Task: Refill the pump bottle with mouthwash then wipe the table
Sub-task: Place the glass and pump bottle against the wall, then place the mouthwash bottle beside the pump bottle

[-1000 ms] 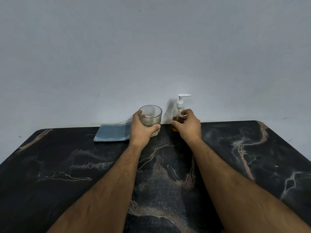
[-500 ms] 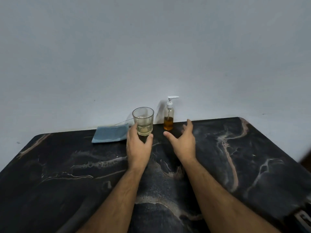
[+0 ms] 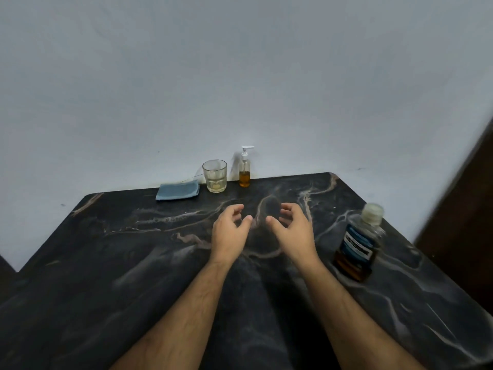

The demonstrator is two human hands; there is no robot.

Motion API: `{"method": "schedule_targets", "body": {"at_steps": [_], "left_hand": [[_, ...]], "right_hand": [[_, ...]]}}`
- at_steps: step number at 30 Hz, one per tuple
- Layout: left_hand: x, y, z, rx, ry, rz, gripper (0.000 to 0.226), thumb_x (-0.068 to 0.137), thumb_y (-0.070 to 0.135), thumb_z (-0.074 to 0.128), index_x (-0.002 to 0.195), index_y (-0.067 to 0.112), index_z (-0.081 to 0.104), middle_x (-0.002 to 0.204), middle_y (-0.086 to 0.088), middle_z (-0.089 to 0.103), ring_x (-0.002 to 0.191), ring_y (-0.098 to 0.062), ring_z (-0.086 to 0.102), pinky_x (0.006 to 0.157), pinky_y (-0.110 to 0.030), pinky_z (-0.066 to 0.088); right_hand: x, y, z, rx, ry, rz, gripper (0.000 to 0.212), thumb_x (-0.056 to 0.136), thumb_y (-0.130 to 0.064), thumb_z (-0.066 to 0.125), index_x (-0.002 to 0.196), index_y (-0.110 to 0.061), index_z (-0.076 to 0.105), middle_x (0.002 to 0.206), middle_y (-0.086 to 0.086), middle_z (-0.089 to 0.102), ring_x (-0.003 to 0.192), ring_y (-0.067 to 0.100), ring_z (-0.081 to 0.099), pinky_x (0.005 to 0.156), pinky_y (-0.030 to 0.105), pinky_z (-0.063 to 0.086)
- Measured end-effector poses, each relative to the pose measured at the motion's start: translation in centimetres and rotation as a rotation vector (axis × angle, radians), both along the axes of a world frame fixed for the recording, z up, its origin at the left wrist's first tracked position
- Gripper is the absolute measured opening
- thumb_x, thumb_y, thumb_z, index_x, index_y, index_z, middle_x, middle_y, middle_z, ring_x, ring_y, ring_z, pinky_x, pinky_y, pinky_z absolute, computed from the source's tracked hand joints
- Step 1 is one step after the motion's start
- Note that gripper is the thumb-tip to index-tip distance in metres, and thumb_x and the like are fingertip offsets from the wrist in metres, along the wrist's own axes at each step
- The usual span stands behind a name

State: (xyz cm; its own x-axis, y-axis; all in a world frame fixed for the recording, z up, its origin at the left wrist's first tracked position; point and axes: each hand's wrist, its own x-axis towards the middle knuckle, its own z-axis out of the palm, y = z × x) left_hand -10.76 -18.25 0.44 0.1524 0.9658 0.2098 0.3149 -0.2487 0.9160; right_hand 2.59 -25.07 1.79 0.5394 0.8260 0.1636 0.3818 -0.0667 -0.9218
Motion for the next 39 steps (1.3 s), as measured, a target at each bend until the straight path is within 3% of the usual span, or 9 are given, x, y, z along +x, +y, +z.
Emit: {"method": "schedule_targets", "body": {"at_steps": [2, 7, 10, 14, 21, 27, 32, 35, 39], "left_hand": [[0.2, -2.3, 0.0, -0.001, -0.010, -0.029, 0.039, 0.093, 0.024, 0.066, 0.130, 0.017, 0.059, 0.127, 0.005, 0.063, 0.113, -0.005, 0.060, 0.088, -0.015, 0.045], [2.1, -6.4, -0.6, -0.041, -0.035, -0.116, 0.035, 0.093, 0.019, 0.065, 0.128, 0.015, 0.062, 0.124, 0.002, 0.067, 0.108, -0.005, 0.062, 0.096, -0.022, 0.048], [3.9, -8.3, -0.9, -0.090, -0.057, -0.190, 0.038, 0.095, 0.008, 0.059, 0.133, 0.012, 0.058, 0.129, -0.002, 0.065, 0.114, -0.009, 0.061, 0.100, -0.022, 0.047], [6.8, -9.9, -0.6, -0.128, -0.042, -0.292, 0.045, 0.094, 0.001, 0.055, 0.138, 0.009, 0.053, 0.137, -0.007, 0.060, 0.123, -0.011, 0.057, 0.108, -0.025, 0.044], [11.3, -10.8, 0.8, -0.145, -0.003, -0.411, 0.054, 0.095, -0.002, 0.052, 0.147, 0.009, 0.043, 0.149, -0.009, 0.049, 0.136, -0.016, 0.049, 0.110, -0.025, 0.039], [13.2, -10.8, 1.0, -0.165, 0.015, -0.474, 0.055, 0.093, -0.009, 0.049, 0.145, 0.006, 0.045, 0.144, -0.010, 0.054, 0.134, -0.017, 0.050, 0.114, -0.033, 0.039], [13.5, -10.6, 0.7, -0.171, -0.008, -0.489, 0.051, 0.092, -0.011, 0.049, 0.140, 0.007, 0.050, 0.136, -0.007, 0.060, 0.125, -0.012, 0.054, 0.111, -0.032, 0.043], [13.6, -10.4, 0.5, -0.184, 0.006, -0.511, 0.053, 0.094, -0.006, 0.051, 0.144, 0.011, 0.047, 0.138, -0.006, 0.059, 0.129, -0.017, 0.055, 0.111, -0.041, 0.044], [13.5, -10.1, 0.5, -0.192, 0.004, -0.525, 0.047, 0.095, -0.006, 0.050, 0.140, 0.010, 0.051, 0.135, -0.006, 0.061, 0.123, -0.015, 0.057, 0.110, -0.038, 0.045]], "right_hand": [[0.0, -3.3, 0.0, 0.046, -0.013, -0.004, 0.041, 0.087, -0.032, 0.073, 0.124, -0.019, 0.059, 0.119, -0.006, 0.063, 0.110, 0.009, 0.061, 0.094, 0.031, 0.054], [1.3, -9.4, -0.8, 0.144, -0.043, -0.084, 0.012, 0.086, -0.028, 0.074, 0.094, -0.024, 0.066, 0.091, -0.009, 0.069, 0.086, 0.001, 0.065, 0.076, 0.022, 0.054], [2.7, -12.2, -1.4, 0.251, -0.059, -0.226, 0.013, 0.085, -0.020, 0.074, 0.079, -0.024, 0.064, 0.074, -0.007, 0.066, 0.072, 0.003, 0.062, 0.067, 0.021, 0.048], [4.9, -14.5, -2.1, 0.322, -0.019, -0.420, 0.020, 0.085, -0.019, 0.073, 0.092, -0.025, 0.055, 0.085, -0.006, 0.061, 0.076, 0.011, 0.060, 0.071, 0.038, 0.056], [9.0, -14.8, -2.3, 0.055, -0.079, -0.369, 0.048, 0.080, -0.022, 0.080, 0.119, -0.021, 0.052, 0.118, -0.002, 0.061, 0.107, 0.014, 0.058, 0.094, 0.038, 0.052], [10.6, -13.9, -2.4, -0.020, -0.057, -0.294, 0.031, 0.083, -0.019, 0.078, 0.105, -0.026, 0.057, 0.109, -0.003, 0.069, 0.102, 0.014, 0.065, 0.091, 0.038, 0.056], [11.0, -13.6, -2.8, 0.014, -0.063, -0.280, 0.027, 0.082, -0.018, 0.079, 0.103, -0.022, 0.063, 0.094, -0.008, 0.069, 0.089, 0.008, 0.066, 0.080, 0.026, 0.055], [10.9, -13.4, -3.0, 0.036, -0.065, -0.282, 0.026, 0.082, -0.015, 0.079, 0.101, -0.023, 0.062, 0.089, -0.010, 0.068, 0.081, 0.000, 0.063, 0.071, 0.015, 0.048], [11.1, -13.0, -3.0, 0.043, -0.063, -0.288, 0.024, 0.085, -0.012, 0.075, 0.104, -0.021, 0.065, 0.091, -0.010, 0.069, 0.083, 0.001, 0.065, 0.077, 0.020, 0.052]]}}
